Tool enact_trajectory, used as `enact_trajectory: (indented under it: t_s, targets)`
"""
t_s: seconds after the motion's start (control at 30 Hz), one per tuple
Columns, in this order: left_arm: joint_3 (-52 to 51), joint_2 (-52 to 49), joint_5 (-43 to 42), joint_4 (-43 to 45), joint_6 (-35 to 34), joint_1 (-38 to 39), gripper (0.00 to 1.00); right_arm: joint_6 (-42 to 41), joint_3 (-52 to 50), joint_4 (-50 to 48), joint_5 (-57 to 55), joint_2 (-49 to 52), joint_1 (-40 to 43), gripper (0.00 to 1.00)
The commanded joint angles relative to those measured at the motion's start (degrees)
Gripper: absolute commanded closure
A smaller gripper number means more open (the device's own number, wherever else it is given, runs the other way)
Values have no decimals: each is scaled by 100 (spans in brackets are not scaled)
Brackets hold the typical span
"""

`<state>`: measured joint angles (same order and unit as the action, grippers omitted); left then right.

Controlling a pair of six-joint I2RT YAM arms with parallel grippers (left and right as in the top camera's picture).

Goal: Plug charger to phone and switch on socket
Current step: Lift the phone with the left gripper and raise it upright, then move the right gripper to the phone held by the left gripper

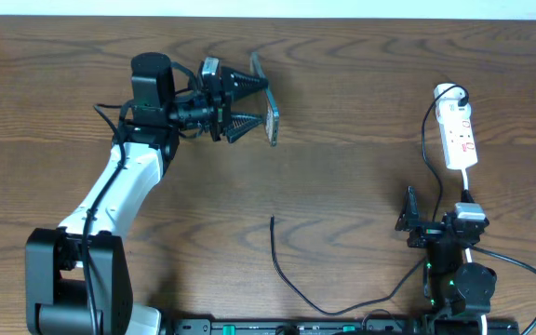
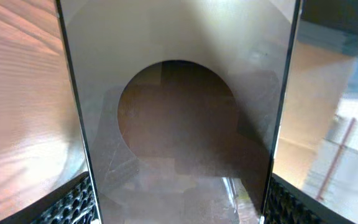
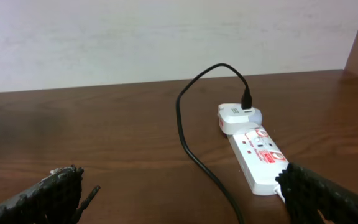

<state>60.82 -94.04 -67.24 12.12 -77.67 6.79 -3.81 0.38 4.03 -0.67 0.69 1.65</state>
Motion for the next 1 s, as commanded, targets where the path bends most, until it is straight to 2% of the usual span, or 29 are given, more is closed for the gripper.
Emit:
enact_trajectory:
  t_s: [0.0, 0.13, 0.23, 0.53, 0.63, 0.7, 0.73, 0.8, 0.97]
  targets:
    - [129, 120, 743, -769, 1145, -33, 93, 70, -7, 28, 15, -31, -52, 1]
    - [129, 120, 1602, -1943, 1696, -33, 92, 70, -7, 28, 15, -31, -52, 1]
    - [129, 120, 1829, -2293, 1812, -33, 93, 70, -7, 28, 15, -31, -52, 1]
    - [129, 120, 1827, -2406, 1805, -33, 92, 72, -7, -83, 0, -31, -52, 1]
    - [129, 120, 1827, -2406, 1805, -33, 92, 55, -7, -68, -328, -31, -52, 1]
    - [129, 120, 1825, -2406, 1805, -33, 92, -431, -7, -258, -304, -31, -52, 1]
    - [129, 120, 1823, -2406, 1805, -33, 93, -907, 24, -656, 33, -31, -52, 1]
    - [129, 120, 1823, -2406, 1805, -33, 92, -1226, 144, -914, 435, -31, -52, 1]
    - [129, 120, 1827, -2404, 1805, -33, 93, -1508, 1086, -404, 907, 223, -52, 1]
